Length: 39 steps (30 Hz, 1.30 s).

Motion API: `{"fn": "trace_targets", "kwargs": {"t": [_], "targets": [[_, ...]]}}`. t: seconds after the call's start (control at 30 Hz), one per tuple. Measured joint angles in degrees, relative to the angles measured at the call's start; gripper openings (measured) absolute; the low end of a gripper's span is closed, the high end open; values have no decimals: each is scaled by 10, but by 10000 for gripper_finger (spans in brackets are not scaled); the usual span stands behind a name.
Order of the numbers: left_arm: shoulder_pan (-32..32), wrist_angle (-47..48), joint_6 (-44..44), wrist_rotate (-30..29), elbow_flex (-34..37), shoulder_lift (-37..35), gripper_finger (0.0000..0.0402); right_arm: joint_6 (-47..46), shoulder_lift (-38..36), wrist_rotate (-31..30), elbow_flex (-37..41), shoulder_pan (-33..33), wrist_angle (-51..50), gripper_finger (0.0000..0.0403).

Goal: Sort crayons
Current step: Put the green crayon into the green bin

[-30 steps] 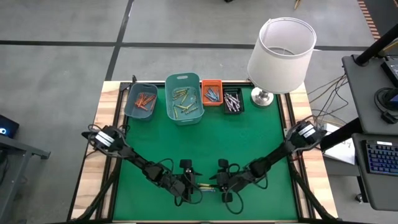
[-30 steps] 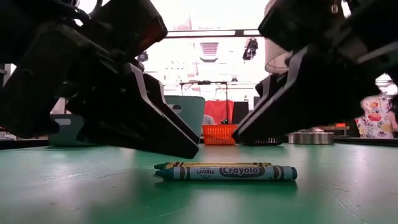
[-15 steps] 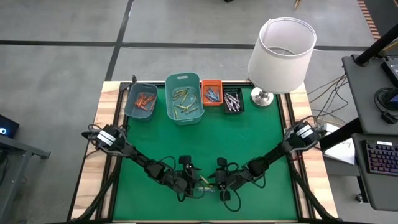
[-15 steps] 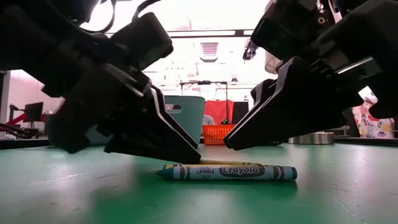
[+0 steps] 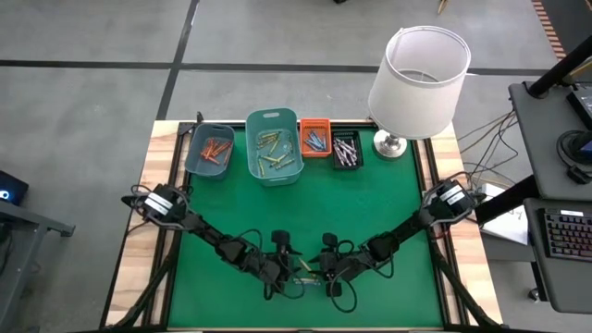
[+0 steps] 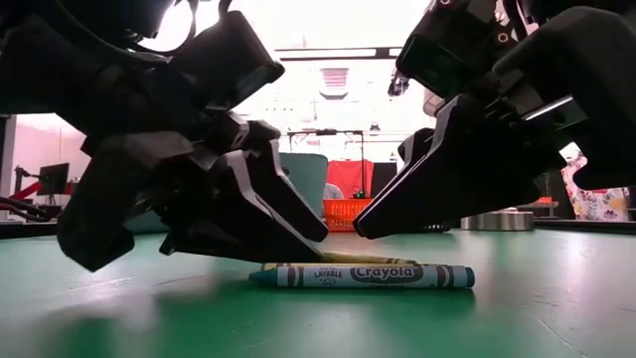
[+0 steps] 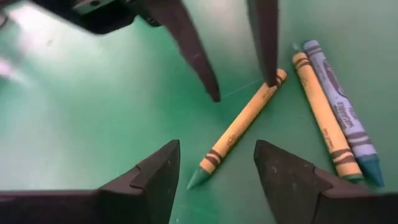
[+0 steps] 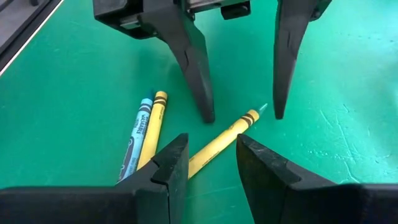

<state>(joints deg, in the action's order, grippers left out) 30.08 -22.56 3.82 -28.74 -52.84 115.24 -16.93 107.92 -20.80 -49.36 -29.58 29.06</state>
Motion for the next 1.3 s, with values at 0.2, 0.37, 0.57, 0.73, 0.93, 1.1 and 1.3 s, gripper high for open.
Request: {"fn": "trace_targets", "kwargs": {"t": [0.2,0.37,0.57,0.73,0.93,1.1,1.3], "targets": [[-26,-3,-44,69,0,-2,186,-9,0,0,0,0,0,125],[-43,-4,-67,120,0,-2,157,-13,0,0,0,0,0,125],[-45,-2,-88,124,0,-2,90,-15,0,0,0,0,-1,125],[-45,0,-89,124,0,-2,18,2,-1,0,0,0,-2,125],[-45,26,-82,90,3,-22,4,26,-45,-3,0,0,-52,125],[-44,114,-86,36,3,-91,2,30,-107,-29,0,-2,-135,125],[-77,280,-125,-70,-3,-216,1,30,-186,-34,0,-2,-200,125]]}}
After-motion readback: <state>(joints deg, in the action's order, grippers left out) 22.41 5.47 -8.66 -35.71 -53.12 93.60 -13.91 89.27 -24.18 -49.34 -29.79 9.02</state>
